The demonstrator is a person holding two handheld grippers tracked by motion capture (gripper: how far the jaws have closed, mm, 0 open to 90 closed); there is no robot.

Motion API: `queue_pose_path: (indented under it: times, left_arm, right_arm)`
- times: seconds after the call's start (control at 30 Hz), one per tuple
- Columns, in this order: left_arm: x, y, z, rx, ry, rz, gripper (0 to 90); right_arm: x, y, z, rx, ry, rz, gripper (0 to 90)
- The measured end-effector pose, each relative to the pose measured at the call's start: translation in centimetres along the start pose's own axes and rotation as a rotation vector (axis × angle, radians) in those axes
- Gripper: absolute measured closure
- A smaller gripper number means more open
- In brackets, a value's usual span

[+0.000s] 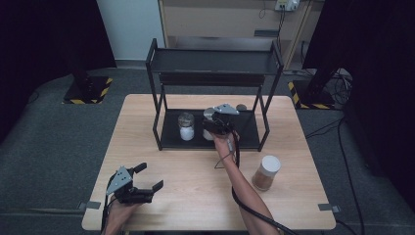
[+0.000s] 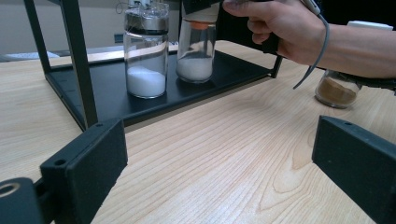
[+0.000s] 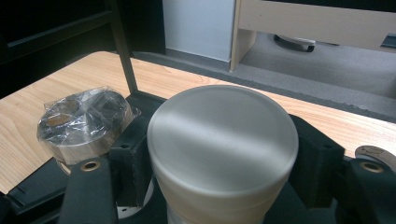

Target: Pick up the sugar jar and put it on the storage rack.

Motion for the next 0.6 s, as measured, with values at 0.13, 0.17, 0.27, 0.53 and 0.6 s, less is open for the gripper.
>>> queue_pose_path:
  times: [0.13,0.17,0.27,0.53,0.6]
  left_arm:
    - [0.03,0.0,0.03,-0.001,-0.004,-0.003,2.0]
    - [0.04,0.0,0.03,-0.001,-0.004,-0.003,2.0]
    - [0.03,-0.01,0.02,-0.004,-0.005,-0.003,2.0]
    - [0.03,-0.07,0.02,-0.01,-0.004,-0.004,2.0]
    - [0.04,-0.09,0.03,-0.011,-0.006,-0.005,2.0]
  right_arm:
    - [-0.16,0.01,-0.1,0.0,0.01,0.01,33.5]
    - [-0.16,0.02,-0.15,0.0,0.011,0.009,33.5]
    - [-0.19,0.02,-0.11,0.001,0.005,0.008,33.2]
    - [-0.12,0.16,0.22,0.015,-0.004,0.018,28.8]
    - [0.13,0.33,0.37,0.022,-0.015,0.027,25.6]
Point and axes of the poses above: each handheld gripper's, and its own axes: y roughly backward along the jaws, x roughly out of its top, z roughly to its right, the point moved 7 cm from there along -y, roughly forward along the jaws, and after that the axes turned 14 degrees about -x, right-handed, at the moved point
